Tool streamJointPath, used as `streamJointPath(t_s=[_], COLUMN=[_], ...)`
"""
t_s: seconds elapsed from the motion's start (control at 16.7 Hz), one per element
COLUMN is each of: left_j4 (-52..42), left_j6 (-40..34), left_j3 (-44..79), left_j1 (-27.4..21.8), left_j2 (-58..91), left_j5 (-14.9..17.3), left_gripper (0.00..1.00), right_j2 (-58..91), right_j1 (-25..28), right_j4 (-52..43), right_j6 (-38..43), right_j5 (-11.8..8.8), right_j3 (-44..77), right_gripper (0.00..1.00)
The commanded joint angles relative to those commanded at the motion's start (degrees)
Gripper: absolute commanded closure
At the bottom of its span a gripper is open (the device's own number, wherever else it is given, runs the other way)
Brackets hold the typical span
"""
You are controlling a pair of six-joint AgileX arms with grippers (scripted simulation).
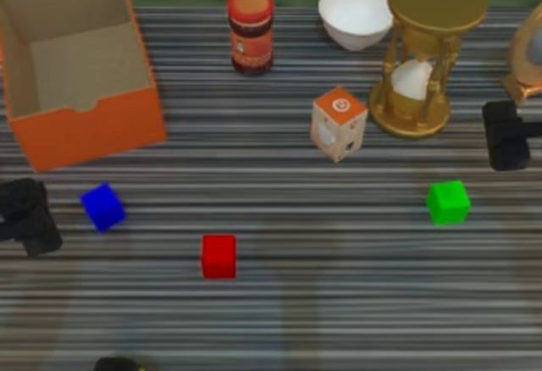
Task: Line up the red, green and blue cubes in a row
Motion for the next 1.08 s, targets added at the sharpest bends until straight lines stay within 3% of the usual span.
streamJointPath(t_s=[0.48, 1.08], left_j4=[17.4, 20.3], left_j6=[15.4, 18.1], left_j3=[-19.6, -21.6], left_j1=[7.1, 7.8], left_j2=[-28.3, -32.8], left_j5=[1.5, 1.8], left_gripper=[0.0, 0.0], right_j2=[31.9, 36.3], right_j1=[4.9, 5.4], right_j4=[-16.2, -17.2], right_j6=[2.7, 3.0], right_j5=[-0.1, -0.1], right_j3=[24.8, 27.7], right_gripper=[0.0, 0.0])
